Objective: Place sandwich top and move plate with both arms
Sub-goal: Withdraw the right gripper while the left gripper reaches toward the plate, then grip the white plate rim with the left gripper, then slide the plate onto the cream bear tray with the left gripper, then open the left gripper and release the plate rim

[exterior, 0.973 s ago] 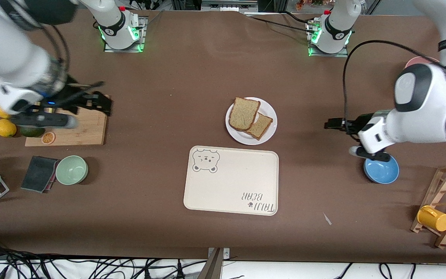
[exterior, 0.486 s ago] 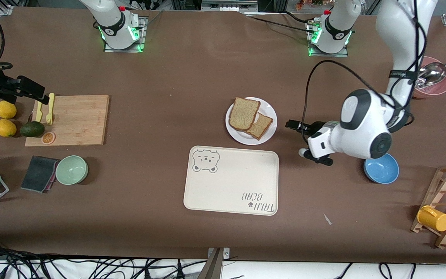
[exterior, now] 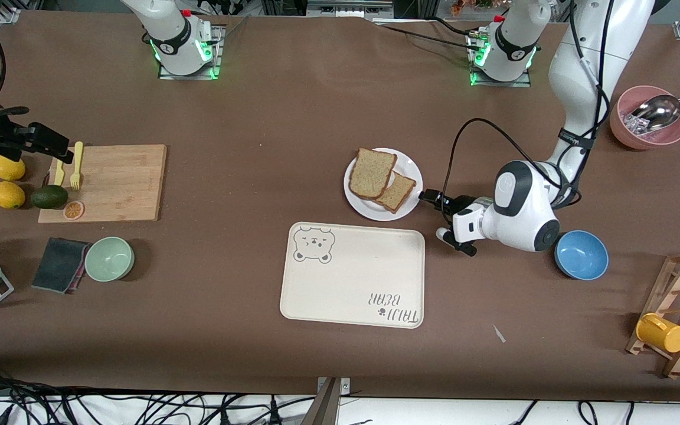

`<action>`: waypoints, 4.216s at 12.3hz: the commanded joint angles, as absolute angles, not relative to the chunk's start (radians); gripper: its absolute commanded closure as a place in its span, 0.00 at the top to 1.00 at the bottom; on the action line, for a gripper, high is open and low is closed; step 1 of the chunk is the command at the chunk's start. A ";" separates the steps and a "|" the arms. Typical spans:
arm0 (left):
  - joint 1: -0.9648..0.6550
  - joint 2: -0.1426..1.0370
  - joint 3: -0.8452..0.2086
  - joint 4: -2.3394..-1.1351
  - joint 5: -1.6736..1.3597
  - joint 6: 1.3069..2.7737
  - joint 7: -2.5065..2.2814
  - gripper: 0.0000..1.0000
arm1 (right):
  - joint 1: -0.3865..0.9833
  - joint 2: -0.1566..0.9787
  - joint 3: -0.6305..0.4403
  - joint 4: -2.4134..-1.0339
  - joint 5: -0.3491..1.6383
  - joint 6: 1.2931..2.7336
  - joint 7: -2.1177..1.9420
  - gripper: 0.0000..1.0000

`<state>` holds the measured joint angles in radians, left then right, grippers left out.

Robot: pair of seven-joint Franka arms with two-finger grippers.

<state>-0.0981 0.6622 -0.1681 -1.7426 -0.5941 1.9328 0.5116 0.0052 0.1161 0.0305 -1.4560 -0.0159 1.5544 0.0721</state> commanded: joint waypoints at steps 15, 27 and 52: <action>-0.087 0.689 -0.173 -1.865 -0.811 2.065 0.772 0.00 | 0.015 0.126 0.038 -1.460 -0.034 1.566 0.083 1.00; 0.008 0.736 -0.173 -1.611 -1.086 1.784 0.703 0.00 | 0.034 0.132 0.037 -1.460 -0.040 1.574 0.072 1.00; -0.072 0.960 -0.157 -1.284 -1.040 1.994 0.601 1.00 | 0.035 0.153 0.037 -1.460 -0.038 1.621 0.058 1.00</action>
